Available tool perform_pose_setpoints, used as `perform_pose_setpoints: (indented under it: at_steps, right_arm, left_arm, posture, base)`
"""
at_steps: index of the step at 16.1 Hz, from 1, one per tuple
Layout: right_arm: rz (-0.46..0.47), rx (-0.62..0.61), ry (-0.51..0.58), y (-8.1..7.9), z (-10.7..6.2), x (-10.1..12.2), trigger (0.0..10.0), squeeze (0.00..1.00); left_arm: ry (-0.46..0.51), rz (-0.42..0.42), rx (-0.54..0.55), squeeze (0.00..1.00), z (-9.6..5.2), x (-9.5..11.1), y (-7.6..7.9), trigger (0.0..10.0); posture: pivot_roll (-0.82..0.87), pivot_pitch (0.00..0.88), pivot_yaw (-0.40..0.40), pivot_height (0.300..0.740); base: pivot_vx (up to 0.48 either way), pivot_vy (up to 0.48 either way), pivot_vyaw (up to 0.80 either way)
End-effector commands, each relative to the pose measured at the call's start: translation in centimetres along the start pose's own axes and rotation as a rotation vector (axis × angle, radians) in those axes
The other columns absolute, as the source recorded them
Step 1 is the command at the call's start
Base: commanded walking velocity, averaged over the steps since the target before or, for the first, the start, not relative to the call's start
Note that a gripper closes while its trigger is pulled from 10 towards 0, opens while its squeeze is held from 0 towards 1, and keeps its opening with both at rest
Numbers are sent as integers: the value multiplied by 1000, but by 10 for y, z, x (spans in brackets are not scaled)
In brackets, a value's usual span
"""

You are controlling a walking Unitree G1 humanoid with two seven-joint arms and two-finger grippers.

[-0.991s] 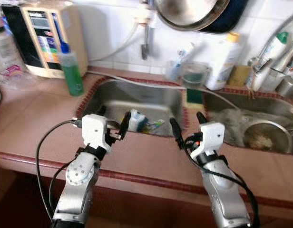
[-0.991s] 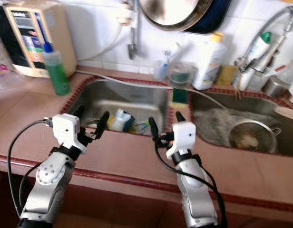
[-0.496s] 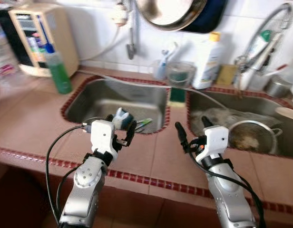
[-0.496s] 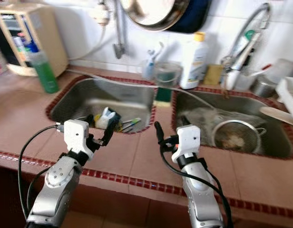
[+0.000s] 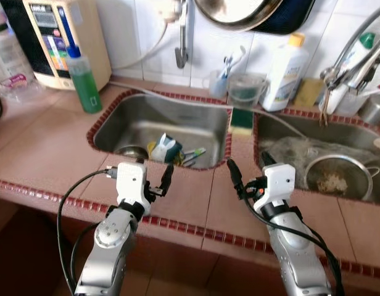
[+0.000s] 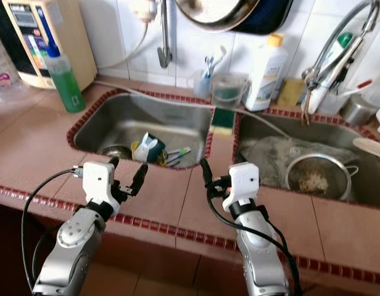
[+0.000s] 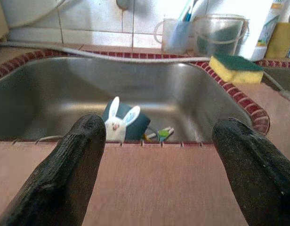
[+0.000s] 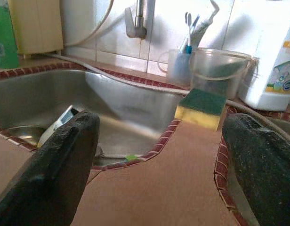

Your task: Kitchen organization

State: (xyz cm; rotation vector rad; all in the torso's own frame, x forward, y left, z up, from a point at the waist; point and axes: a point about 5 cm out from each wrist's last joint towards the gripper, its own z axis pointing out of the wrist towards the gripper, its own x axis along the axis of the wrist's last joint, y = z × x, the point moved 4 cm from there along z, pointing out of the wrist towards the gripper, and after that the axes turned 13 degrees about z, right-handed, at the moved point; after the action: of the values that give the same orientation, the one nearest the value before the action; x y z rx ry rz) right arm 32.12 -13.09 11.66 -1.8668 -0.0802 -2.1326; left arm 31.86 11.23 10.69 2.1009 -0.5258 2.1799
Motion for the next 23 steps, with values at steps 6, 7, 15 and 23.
perform_pose_setpoints:
  at_steps: [6, 7, 15, 23]
  right_arm:
    - [-19, -12, 4, 3, 1, 1, 10000, 0]
    - [-22, -10, 3, 2, 1, 1, 10000, 0]
    - [-32, 0, 1, 1, 3, 1, 10000, 0]
    - [-42, 7, -3, 0, 2, -1, 10000, 0]
  left_arm:
    - [10, 15, -5, 0, 2, 8, -2, 10000]
    - [8, 16, -6, 0, 2, 8, -2, 10000]
    - [2, 19, -5, 0, 1, 9, -3, 10000]
    - [-1, 20, -13, 0, 1, 9, -1, 10000]
  posture:
    - [-56, 13, -12, 740]
    - [-54, 18, -13, 740]
    - [-47, 21, -17, 740]
    - [-47, 24, -15, 740]
  base:
    - [0, 0, 0]
    - [-266, 0, 0]
    - [-277, 0, 0]
    - [-285, 0, 0]
